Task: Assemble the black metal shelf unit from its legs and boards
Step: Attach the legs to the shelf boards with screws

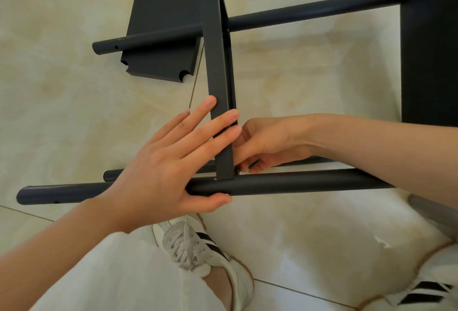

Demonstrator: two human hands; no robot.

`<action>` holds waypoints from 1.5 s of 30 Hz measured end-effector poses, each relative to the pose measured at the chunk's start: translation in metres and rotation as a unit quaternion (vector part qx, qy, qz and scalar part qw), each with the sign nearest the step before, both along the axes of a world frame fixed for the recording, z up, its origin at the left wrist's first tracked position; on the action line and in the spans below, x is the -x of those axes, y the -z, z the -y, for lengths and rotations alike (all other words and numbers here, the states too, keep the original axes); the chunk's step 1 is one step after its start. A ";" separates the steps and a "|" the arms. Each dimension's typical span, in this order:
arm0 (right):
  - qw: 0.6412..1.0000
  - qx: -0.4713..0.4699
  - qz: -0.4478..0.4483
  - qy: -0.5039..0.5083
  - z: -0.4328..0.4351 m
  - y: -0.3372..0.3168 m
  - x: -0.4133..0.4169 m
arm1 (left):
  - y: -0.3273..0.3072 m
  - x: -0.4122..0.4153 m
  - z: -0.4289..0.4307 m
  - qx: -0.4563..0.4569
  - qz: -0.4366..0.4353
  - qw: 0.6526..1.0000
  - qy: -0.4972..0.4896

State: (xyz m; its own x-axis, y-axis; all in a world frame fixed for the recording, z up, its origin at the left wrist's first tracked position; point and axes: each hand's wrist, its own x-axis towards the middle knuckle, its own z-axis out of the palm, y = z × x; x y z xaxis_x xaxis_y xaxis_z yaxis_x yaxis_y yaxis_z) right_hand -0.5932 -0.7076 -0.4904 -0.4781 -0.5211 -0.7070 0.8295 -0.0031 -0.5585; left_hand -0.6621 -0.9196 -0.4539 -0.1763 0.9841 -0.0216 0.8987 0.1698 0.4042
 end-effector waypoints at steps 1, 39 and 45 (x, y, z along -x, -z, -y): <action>1.000 0.002 0.000 0.001 0.001 0.000 0.000 | 0.000 0.000 0.000 0.000 0.001 1.000 0.000; 1.000 -0.007 -0.015 -0.027 -0.003 -0.005 0.000 | -0.001 -0.001 0.000 -0.002 -0.004 1.000 -0.002; 1.000 -0.017 -0.018 -0.016 0.001 -0.005 0.002 | -0.002 -0.001 -0.001 0.001 -0.005 1.000 -0.005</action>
